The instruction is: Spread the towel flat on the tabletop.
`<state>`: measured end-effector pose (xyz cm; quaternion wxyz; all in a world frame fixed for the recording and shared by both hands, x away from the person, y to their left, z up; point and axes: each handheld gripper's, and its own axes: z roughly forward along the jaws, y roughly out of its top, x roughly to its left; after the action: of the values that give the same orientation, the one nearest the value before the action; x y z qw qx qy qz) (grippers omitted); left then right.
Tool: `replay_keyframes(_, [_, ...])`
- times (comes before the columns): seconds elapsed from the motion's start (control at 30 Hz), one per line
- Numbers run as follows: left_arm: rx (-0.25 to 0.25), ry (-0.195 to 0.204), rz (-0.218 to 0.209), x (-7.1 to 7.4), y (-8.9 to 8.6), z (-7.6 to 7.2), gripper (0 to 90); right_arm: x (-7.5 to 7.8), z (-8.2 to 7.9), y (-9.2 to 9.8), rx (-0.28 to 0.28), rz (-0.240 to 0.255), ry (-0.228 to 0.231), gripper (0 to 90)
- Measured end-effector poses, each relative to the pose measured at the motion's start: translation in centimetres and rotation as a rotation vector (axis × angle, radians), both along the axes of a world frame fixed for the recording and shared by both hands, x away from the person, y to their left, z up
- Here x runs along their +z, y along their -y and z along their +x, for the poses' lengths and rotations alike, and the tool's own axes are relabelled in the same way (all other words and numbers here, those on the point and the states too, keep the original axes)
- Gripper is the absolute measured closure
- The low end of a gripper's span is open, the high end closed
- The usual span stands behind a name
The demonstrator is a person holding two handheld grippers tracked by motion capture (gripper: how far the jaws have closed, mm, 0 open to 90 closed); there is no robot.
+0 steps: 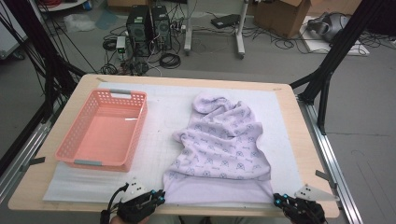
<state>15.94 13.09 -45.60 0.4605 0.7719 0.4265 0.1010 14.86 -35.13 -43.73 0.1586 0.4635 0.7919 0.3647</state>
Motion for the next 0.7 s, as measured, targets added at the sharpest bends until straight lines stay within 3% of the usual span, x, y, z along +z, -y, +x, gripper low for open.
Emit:
replay_keyframes(0.2, [-0.012, -0.009, -0.01, -0.2, -0.1, -2.7, 84.0, -0.2, -2.7, 0.2, 0.028, -0.011, -0.012, 87.5])
replay_keyframes(0.43, [-0.044, -0.026, 0.002, -0.3, -0.1, -5.3, 83.4, -0.7, -4.9, 0.5, 0.07, -0.02, -0.064, 87.6])
replay_keyframes(0.47, [-0.041, -0.021, 0.001, -0.3, -0.2, -5.3, 81.3, -0.7, -5.1, 0.5, 0.074, -0.017, -0.064, 87.6])
replay_keyframes(0.53, [-0.002, -0.008, -0.017, -0.1, -0.5, -5.0, 63.1, -0.5, -5.2, 0.5, 0.068, -0.01, -0.047, 83.6])
replay_keyframes(0.57, [0.017, 0.008, -0.033, 0.0, -0.7, -4.6, 57.2, -0.4, -5.2, 0.6, 0.055, 0.005, -0.033, 77.2])
replay_keyframes(0.7, [0.078, 0.037, -0.063, 0.4, -1.3, -2.6, 51.6, 0.4, -4.6, 0.8, 0.003, 0.07, 0.035, 68.4])
